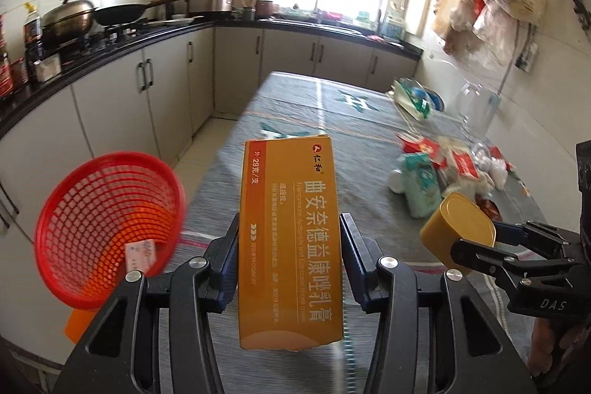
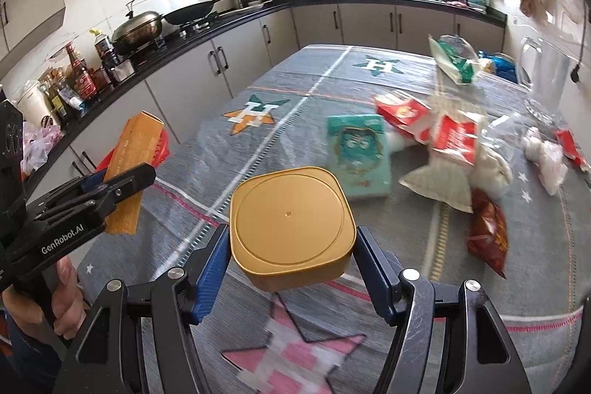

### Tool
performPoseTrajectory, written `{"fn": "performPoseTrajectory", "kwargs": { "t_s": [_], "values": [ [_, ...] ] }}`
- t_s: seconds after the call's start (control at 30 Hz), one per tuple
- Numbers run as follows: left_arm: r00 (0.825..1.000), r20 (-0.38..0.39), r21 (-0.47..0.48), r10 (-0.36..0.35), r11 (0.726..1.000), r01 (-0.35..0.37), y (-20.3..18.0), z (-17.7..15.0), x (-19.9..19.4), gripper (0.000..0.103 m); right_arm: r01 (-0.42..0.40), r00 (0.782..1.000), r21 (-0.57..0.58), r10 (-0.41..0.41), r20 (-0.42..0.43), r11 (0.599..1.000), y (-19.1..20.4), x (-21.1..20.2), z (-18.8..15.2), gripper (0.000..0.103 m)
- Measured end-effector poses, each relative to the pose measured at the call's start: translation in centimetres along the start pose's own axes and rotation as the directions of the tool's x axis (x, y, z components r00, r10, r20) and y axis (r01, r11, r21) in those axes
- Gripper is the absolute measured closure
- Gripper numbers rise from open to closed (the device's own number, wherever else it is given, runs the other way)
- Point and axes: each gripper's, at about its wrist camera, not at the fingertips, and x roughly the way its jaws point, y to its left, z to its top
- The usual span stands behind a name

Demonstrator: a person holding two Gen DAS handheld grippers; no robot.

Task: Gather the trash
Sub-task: 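Carry the orange box and yellow lid to the red basket and release both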

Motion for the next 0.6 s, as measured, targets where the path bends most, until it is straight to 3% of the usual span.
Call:
{"fn": "performPoseTrajectory", "kwargs": {
  "t_s": [0.37, 0.6],
  "values": [
    [0.994, 0.045, -0.135, 0.101, 0.986, -0.094, 8.1, 0.8, -1.8, 0.055, -0.065, 0.998, -0.086, 0.063, -0.025, 0.994, 5.7, 2.7, 3.5, 0.032],
    [0.984, 0.035, -0.234, 0.177, 0.958, -0.164, 14.4, 0.5, -2.2, 0.055, -0.188, 0.980, -0.081, 0.182, -0.074, 0.979, 10.1, 5.8, 6.3, 0.032]
  ]
}}
